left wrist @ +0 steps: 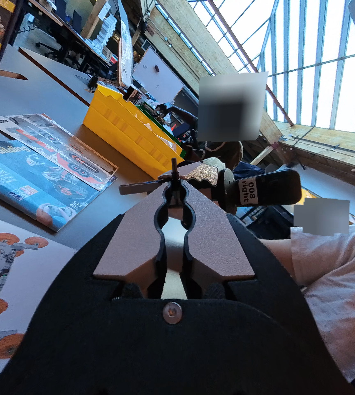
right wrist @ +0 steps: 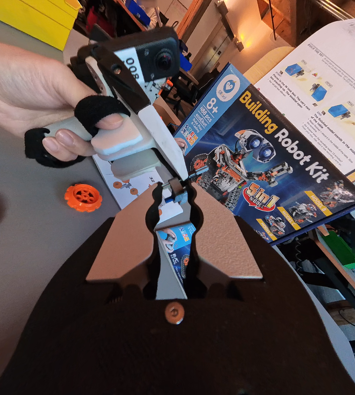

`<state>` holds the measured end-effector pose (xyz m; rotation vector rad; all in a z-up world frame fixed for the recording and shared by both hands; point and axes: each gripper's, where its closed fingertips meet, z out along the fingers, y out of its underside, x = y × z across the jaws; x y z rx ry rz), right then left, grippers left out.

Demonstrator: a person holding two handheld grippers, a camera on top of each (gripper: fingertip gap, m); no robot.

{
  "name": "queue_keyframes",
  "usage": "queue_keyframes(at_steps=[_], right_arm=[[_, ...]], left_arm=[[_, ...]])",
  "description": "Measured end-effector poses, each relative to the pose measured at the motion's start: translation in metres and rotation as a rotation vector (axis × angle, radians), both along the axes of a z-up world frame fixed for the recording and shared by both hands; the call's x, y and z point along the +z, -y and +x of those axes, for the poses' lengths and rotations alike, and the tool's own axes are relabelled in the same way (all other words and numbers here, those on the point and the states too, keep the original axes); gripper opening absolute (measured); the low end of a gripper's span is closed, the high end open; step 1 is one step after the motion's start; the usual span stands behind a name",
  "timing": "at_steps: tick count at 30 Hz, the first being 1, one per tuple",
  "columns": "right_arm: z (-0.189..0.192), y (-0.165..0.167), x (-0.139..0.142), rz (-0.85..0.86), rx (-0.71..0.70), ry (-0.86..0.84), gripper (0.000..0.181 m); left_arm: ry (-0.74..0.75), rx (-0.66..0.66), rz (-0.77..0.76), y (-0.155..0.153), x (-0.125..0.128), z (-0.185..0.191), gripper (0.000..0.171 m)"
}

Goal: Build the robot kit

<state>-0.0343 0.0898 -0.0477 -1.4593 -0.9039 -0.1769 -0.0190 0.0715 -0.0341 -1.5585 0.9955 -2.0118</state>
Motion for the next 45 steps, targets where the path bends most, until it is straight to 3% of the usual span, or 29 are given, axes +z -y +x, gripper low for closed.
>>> queue_keyframes(at_steps=[4, 9, 14, 19, 22, 24, 31, 32, 35, 38, 42, 45], right_arm=[[0.000, -0.001, 0.002, 0.030, -0.012, 0.029, 0.037], [-0.002, -0.003, -0.010, -0.014, -0.015, 0.089, 0.030], [-0.003, 0.001, -0.002, 0.017, 0.000, 0.065, 0.018], [-0.002, 0.001, 0.000, 0.033, -0.021, 0.081, 0.008], [-0.003, 0.001, -0.002, 0.031, -0.021, 0.098, 0.007], [-0.004, 0.001, -0.003, 0.043, -0.024, 0.125, 0.007], [-0.013, 0.002, -0.014, -0.014, 0.029, 0.113, 0.007], [-0.013, 0.001, -0.017, -0.050, 0.037, 0.078, 0.008], [-0.015, 0.003, -0.012, -0.092, 0.077, -0.042, 0.039], [-0.013, 0.002, -0.003, -0.071, 0.060, -0.098, 0.048], [-0.015, -0.001, -0.011, -0.079, 0.031, -0.032, 0.048], [-0.008, -0.006, -0.015, -0.090, -0.027, -0.016, 0.035]], left_arm=[[-0.010, 0.005, 0.006, -0.006, 0.001, -0.006, 0.002], [-0.094, -0.041, 0.017, 0.000, -0.012, -0.004, 0.003], [-0.017, -0.067, -0.073, -0.001, -0.002, -0.006, 0.002], [-0.015, -0.052, -0.033, -0.005, 0.001, -0.011, 0.008], [0.046, -0.032, -0.095, -0.014, 0.012, -0.017, 0.011], [-0.009, -0.026, -0.114, -0.016, 0.004, -0.016, 0.012], [-0.044, -0.018, -0.024, -0.009, -0.003, -0.009, 0.002], [-0.066, -0.007, -0.003, -0.010, -0.006, -0.009, 0.002], [-0.068, 0.051, 0.011, -0.018, -0.004, -0.010, 0.002], [-0.071, 0.088, 0.000, -0.024, -0.005, -0.011, 0.002], [-0.089, 0.075, -0.072, -0.021, -0.011, -0.006, 0.002], [-0.106, 0.081, -0.130, -0.022, -0.017, -0.003, 0.002]])
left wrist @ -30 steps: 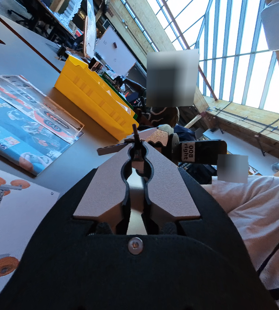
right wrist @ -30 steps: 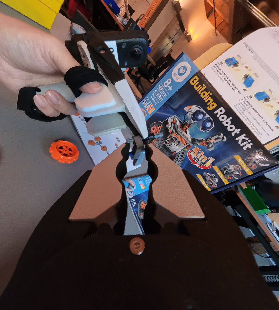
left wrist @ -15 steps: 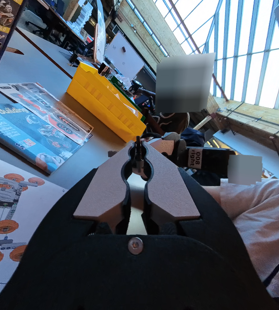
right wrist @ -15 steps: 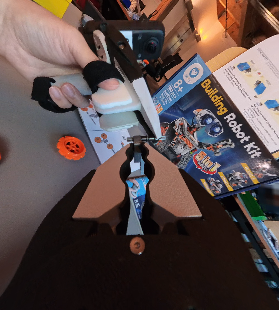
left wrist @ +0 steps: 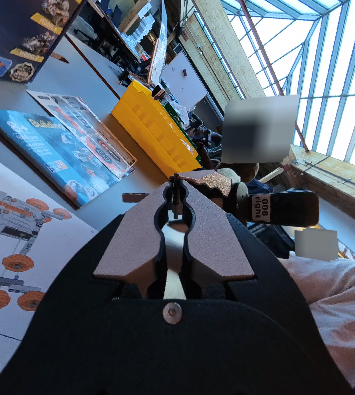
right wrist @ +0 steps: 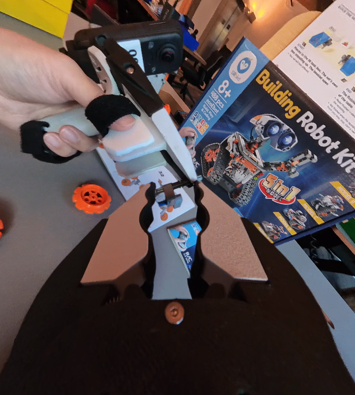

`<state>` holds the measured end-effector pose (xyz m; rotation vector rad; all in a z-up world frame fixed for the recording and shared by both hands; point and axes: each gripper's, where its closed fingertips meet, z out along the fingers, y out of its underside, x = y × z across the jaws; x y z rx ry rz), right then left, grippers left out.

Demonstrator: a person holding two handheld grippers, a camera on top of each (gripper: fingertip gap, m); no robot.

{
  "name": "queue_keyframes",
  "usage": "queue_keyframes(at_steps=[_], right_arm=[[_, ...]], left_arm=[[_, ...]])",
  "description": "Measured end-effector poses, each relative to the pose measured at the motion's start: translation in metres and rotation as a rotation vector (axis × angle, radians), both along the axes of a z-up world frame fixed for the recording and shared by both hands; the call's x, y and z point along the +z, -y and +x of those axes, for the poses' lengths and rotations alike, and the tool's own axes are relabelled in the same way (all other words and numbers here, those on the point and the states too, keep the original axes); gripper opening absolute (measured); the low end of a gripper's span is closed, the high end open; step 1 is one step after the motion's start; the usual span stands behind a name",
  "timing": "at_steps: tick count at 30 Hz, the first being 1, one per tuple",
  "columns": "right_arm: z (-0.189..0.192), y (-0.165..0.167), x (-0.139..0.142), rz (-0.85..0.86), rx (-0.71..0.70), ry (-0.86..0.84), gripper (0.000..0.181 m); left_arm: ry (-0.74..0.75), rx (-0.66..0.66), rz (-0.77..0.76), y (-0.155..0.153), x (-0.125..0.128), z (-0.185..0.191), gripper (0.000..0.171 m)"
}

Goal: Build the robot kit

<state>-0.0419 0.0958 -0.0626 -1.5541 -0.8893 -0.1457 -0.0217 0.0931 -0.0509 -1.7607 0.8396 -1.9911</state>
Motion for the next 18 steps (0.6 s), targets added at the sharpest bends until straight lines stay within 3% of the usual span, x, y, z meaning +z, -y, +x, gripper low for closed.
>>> queue_keyframes(at_steps=[7, 9, 15, 18], right_arm=[[0.004, 0.000, 0.002, 0.026, -0.024, 0.014, 0.029], [0.004, 0.001, 0.005, 0.042, -0.023, 0.024, 0.019], [0.004, 0.002, 0.008, 0.055, -0.023, -0.003, 0.018], [0.002, 0.003, 0.010, 0.043, -0.017, -0.044, 0.018]], left_arm=[[0.056, -0.024, -0.111, 0.001, 0.005, 0.000, 0.004], [0.092, -0.014, -0.126, -0.002, 0.011, -0.002, 0.003], [0.119, -0.036, -0.033, 0.003, 0.017, -0.004, 0.004], [0.106, -0.018, -0.012, 0.000, 0.015, -0.003, 0.013]])
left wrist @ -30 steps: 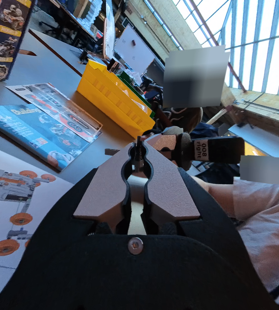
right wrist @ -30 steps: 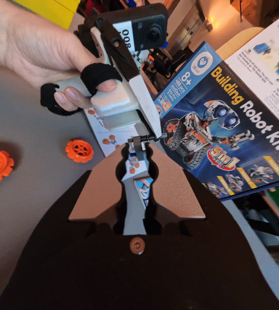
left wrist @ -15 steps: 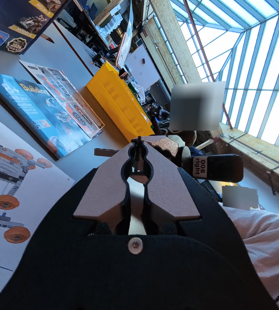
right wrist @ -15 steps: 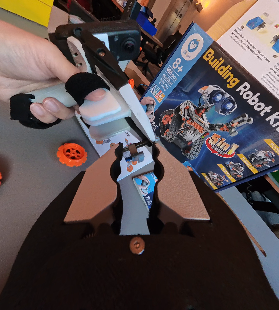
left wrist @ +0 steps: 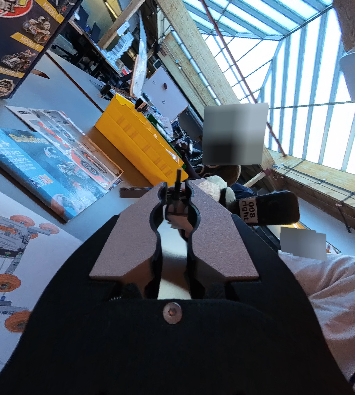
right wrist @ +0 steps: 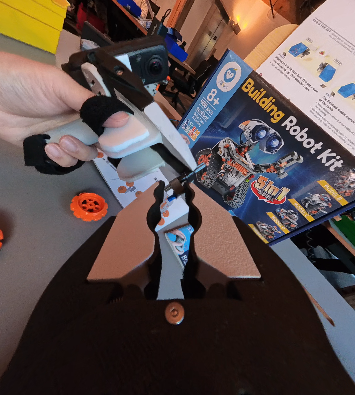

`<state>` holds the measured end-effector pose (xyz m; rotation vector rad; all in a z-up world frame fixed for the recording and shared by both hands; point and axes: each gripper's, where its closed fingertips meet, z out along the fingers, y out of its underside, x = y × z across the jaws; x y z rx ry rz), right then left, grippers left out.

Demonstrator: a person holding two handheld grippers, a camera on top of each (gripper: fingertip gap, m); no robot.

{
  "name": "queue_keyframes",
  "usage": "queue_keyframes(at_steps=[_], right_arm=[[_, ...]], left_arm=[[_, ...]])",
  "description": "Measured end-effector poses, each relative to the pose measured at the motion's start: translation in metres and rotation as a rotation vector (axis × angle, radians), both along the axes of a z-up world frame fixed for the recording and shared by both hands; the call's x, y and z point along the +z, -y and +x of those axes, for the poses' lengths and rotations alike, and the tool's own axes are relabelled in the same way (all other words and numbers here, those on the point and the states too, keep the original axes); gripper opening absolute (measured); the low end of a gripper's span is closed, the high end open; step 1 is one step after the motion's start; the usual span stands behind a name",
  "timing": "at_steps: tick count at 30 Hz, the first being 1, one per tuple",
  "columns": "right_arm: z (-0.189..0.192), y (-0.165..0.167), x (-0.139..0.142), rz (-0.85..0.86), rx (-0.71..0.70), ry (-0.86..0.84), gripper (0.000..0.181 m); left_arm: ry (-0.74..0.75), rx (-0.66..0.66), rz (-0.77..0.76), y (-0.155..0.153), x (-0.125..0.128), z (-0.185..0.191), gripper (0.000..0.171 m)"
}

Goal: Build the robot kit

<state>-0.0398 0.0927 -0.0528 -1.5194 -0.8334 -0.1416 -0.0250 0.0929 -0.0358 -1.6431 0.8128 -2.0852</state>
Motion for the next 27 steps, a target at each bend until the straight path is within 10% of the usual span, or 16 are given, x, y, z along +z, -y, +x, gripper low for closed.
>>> queue_keyframes(at_steps=[27], right_arm=[[0.000, -0.005, -0.023, -0.094, -0.007, 0.099, 0.029]], left_arm=[[-0.304, -0.042, 0.194, 0.009, -0.035, -0.001, 0.002]])
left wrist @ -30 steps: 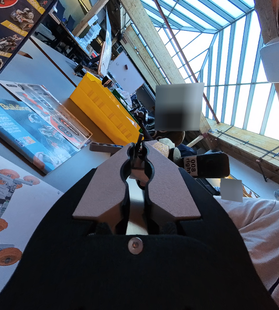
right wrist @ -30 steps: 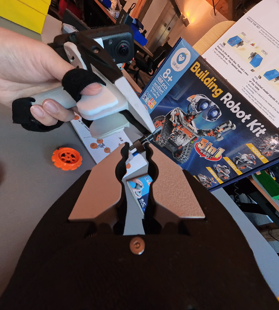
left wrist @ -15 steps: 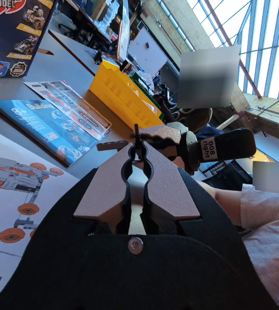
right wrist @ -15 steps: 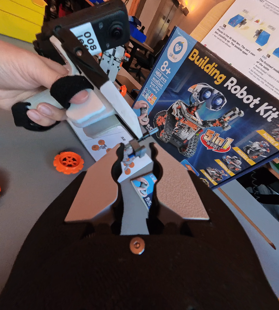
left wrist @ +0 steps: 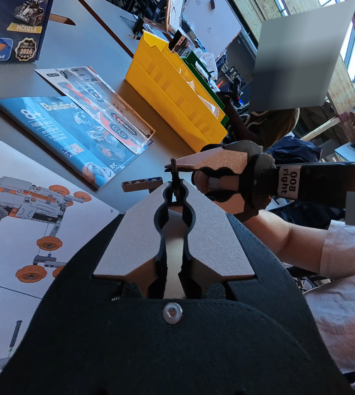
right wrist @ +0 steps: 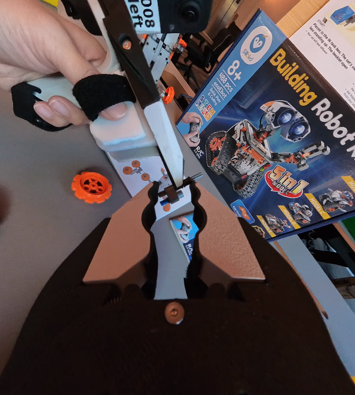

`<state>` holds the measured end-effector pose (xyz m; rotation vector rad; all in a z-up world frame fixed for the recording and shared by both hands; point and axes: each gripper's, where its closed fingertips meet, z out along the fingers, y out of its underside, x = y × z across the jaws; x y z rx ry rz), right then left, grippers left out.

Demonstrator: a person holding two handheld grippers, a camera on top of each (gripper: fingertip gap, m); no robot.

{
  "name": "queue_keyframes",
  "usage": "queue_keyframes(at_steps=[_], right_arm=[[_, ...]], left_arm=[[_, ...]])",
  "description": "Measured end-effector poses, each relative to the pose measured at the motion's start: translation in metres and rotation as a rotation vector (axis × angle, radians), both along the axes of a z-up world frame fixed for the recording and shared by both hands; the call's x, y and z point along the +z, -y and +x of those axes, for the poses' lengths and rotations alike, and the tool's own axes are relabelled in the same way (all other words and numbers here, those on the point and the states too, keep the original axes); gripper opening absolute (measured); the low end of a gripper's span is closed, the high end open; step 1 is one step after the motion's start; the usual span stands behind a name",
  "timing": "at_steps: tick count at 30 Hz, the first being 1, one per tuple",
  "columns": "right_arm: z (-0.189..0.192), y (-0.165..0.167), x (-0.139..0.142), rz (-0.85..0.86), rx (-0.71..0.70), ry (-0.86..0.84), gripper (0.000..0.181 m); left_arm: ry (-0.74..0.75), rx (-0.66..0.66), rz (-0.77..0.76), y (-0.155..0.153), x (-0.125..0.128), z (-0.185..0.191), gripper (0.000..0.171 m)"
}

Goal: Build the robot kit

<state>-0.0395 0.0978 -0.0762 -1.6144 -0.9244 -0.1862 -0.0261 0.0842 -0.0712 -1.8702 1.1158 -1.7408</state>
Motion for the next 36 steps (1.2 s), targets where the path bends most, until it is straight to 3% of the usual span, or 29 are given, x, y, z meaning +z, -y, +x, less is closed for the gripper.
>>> queue_keyframes(at_steps=[7, 12, 15, 17, 24, 27, 36], right_arm=[[0.001, 0.001, 0.001, 0.026, -0.017, 0.049, 0.022], [-0.004, 0.002, 0.001, 0.000, 0.039, -0.019, 0.024], [-0.011, 0.007, -0.002, 0.003, 0.103, 0.004, 0.044], [-0.008, 0.007, -0.002, 0.009, 0.094, 0.033, 0.030], [-0.007, 0.009, 0.010, 0.068, 0.079, 0.037, 0.029], [-0.009, 0.009, 0.010, 0.078, 0.074, 0.046, 0.029], [-0.008, 0.008, 0.009, 0.065, 0.058, 0.018, 0.029]], left_arm=[[-0.008, -0.016, -0.004, 0.004, -0.001, 0.000, 0.003], [-0.014, -0.045, -0.019, 0.004, -0.001, -0.004, 0.002], [0.002, -0.046, -0.039, 0.003, 0.003, -0.007, 0.002], [-0.025, -0.074, -0.023, 0.006, 0.000, -0.008, 0.002], [0.061, -0.097, -0.086, 0.008, 0.010, -0.008, 0.003], [0.111, -0.044, -0.109, -0.002, 0.017, -0.008, 0.015], [0.120, -0.004, -0.083, -0.004, 0.015, -0.004, 0.002]])
